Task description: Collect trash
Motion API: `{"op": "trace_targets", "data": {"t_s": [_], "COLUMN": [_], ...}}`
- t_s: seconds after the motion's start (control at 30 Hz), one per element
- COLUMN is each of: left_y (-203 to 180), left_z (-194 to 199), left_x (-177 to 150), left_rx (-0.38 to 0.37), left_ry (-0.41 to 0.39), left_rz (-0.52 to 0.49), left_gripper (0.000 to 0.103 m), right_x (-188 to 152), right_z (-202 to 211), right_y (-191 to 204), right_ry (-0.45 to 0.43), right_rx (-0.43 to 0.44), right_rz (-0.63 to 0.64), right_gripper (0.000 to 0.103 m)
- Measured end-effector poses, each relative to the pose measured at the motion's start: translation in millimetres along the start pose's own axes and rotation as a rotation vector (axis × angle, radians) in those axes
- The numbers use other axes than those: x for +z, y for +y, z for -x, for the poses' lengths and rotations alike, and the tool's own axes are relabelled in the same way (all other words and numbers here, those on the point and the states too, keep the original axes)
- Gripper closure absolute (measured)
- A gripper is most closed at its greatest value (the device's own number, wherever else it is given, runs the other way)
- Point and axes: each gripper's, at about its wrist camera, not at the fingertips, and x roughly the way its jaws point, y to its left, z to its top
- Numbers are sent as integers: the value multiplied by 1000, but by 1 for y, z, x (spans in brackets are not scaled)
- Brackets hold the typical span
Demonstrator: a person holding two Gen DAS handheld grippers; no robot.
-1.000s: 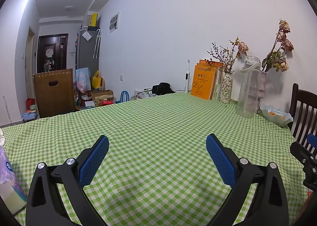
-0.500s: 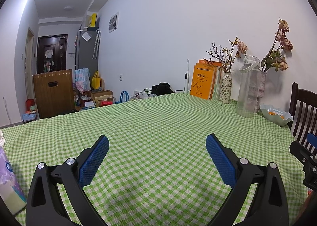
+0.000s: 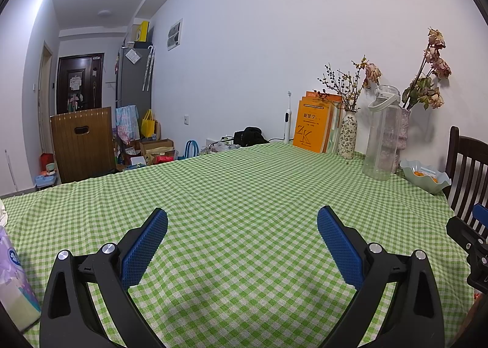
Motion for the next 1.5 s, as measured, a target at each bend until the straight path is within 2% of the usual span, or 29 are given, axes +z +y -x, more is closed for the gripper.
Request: {"op": "trace_targets", "data": {"t_s": [1.37, 1.5], "left_y": [-1, -5], "left_z": [4, 3], "left_x": [-2, -3], "left_rx": [2, 1], "left_ry": [-4, 13], "left_rz": [0, -26], "left_gripper": [8, 8], "right_x": [0, 0], "right_z": [0, 0], "right_y": [0, 0], "right_ry": [0, 0], "right_rx": [0, 0], "right_rz": [-1, -1], "right_gripper": [8, 8]}}
